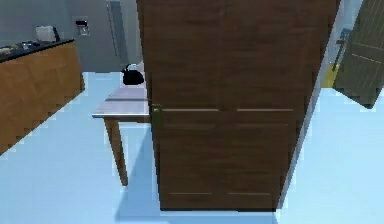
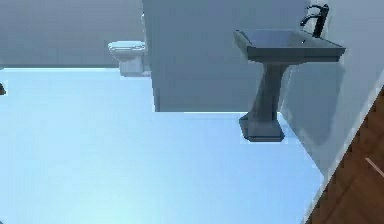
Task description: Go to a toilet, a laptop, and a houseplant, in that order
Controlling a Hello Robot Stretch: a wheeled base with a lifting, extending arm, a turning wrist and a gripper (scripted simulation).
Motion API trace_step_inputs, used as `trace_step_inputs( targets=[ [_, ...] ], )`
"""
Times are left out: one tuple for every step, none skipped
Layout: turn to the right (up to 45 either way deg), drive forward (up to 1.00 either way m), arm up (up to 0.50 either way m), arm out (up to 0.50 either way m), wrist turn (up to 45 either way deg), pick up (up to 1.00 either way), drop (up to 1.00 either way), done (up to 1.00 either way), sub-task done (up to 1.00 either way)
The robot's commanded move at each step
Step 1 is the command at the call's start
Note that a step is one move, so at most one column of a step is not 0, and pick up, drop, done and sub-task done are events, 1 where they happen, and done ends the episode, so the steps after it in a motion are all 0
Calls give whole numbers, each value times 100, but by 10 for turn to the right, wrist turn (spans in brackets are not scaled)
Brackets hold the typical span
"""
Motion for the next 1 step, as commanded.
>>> trace_step_inputs(
  targets=[
    [450, 0, 0, 0, 0, 0, 0, 0, 0]
  ],
)
